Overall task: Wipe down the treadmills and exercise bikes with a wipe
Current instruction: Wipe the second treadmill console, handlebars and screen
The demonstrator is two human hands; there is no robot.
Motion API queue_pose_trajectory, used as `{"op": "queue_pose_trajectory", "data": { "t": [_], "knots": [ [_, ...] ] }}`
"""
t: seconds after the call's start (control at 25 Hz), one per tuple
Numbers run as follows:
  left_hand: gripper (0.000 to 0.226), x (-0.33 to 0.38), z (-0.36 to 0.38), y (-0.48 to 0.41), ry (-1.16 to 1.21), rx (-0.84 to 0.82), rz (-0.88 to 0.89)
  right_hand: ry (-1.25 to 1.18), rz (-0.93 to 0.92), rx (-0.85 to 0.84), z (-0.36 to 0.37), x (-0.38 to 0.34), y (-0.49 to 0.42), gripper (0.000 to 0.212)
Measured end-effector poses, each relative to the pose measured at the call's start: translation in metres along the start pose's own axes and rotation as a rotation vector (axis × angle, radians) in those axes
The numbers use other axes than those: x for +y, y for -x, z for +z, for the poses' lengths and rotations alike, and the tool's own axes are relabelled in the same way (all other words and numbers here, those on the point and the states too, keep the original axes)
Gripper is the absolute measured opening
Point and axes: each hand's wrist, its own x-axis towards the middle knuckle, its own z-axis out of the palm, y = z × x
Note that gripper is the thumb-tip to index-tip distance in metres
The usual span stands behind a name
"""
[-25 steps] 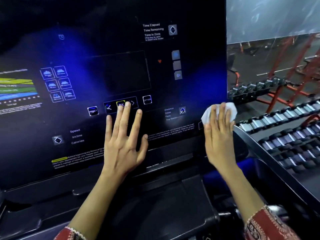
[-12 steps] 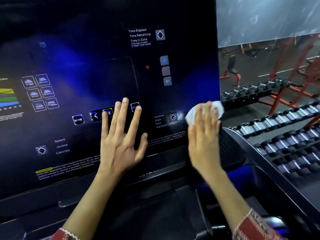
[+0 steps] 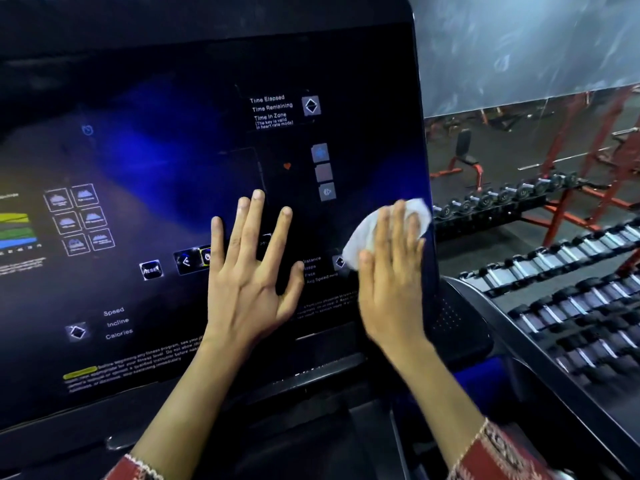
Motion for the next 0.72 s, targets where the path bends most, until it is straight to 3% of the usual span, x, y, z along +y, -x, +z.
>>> {"op": "queue_pose_trajectory", "data": {
  "t": [0.12, 0.2, 0.32, 0.44, 0.64, 0.72],
  "knots": [
    [0.059, 0.001, 0.002, -0.008, -0.004, 0.001, 0.015, 0.025, -0.315, -0.074, 0.006, -0.017, -0.009, 0.052],
    [0.059, 0.004, 0.004, -0.018, 0.009, 0.006, 0.014, 0.109, -0.430, -0.059, -0.001, -0.018, -0.055, 0.052],
    [0.059, 0.011, 0.007, -0.032, 0.020, 0.013, 0.013, 0.160, -0.189, 0.060, -0.014, 0.000, -0.092, 0.055],
    [0.059, 0.016, 0.012, -0.039, 0.027, 0.019, 0.026, 0.155, 0.034, 0.082, -0.011, 0.007, -0.053, 0.057],
    [0.060, 0.021, 0.016, -0.050, -0.009, 0.023, 0.049, 0.133, -0.244, 0.004, -0.014, -0.002, -0.078, 0.060],
    [0.061, 0.024, 0.018, -0.052, -0.019, 0.030, 0.032, 0.178, -0.224, 0.033, -0.021, -0.001, -0.107, 0.067]
  ]
}}
